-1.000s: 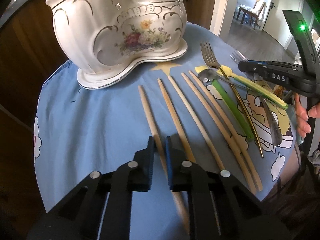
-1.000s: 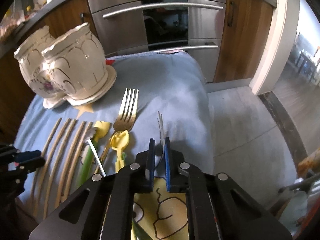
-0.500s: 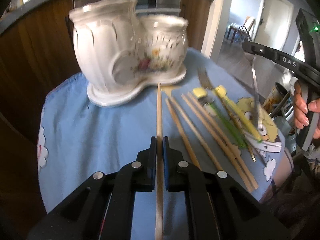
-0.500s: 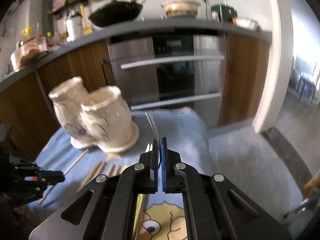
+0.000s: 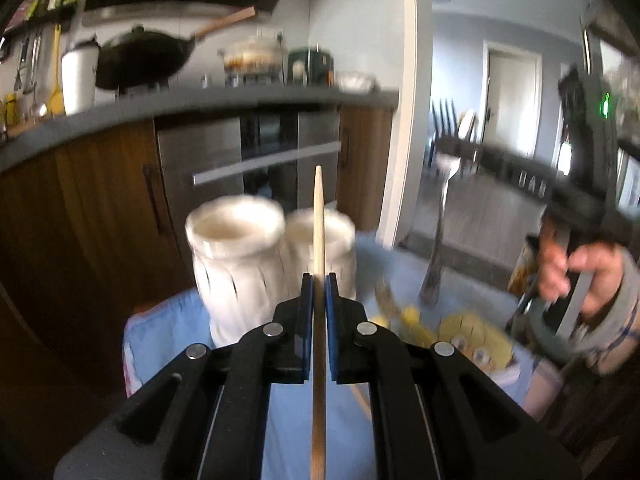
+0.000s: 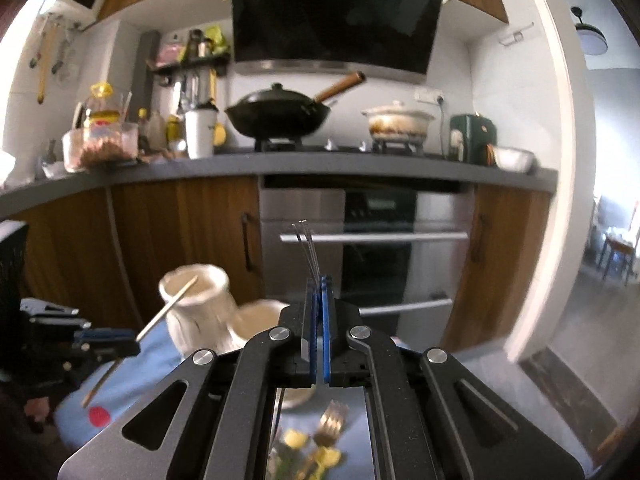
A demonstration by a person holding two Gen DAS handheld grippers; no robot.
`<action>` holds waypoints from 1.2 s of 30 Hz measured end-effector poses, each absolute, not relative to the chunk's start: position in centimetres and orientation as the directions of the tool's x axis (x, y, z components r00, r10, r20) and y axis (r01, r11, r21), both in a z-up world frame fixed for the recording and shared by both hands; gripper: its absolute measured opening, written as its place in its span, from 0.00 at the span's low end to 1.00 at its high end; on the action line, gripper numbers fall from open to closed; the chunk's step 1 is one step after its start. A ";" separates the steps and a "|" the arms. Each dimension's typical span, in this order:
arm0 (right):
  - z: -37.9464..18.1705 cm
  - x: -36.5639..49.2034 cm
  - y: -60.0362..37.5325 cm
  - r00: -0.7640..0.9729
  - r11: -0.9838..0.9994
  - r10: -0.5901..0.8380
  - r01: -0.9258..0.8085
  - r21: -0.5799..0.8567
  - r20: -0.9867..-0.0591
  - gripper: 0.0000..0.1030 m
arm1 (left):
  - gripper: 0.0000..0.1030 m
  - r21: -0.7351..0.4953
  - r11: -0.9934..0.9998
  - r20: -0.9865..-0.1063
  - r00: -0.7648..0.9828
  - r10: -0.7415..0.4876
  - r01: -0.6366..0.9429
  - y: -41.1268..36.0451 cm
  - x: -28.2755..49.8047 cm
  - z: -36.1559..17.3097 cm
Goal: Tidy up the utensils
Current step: 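Lift the chopstick and fork and carry both toward the white ceramic pot, then drop the chopstick in the taller cup while the right tool drops the fork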
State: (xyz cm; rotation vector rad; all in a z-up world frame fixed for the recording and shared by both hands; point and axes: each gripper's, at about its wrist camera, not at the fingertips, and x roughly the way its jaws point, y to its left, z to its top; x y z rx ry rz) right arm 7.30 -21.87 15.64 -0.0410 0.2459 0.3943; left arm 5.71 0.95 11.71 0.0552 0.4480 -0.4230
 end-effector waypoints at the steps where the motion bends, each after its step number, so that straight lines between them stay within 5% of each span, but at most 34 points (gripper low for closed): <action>1: 16.2 7.5 -21.8 0.893 0.920 0.383 -0.392 0.013 -0.237 0.03 | 0.06 -0.050 0.913 -0.410 0.825 -0.389 0.406 1.4 6.1 12.9; 13: 18.6 13.8 -20.0 0.922 0.938 0.346 -0.339 0.070 -0.176 0.03 | 0.06 -0.179 0.909 -0.244 0.878 -0.411 0.376 3.5 15.8 18.4; 22: 14.4 16.8 -18.1 0.913 0.941 0.337 -0.327 0.082 -0.231 0.03 | 0.06 -0.073 0.959 -0.250 0.926 -0.282 0.273 1.7 19.4 14.3; 36: 10.3 18.0 -16.3 0.859 0.928 0.365 -0.364 0.074 -0.359 0.03 | 0.08 -0.104 0.968 -0.341 0.907 -0.249 0.227 4.4 16.4 10.4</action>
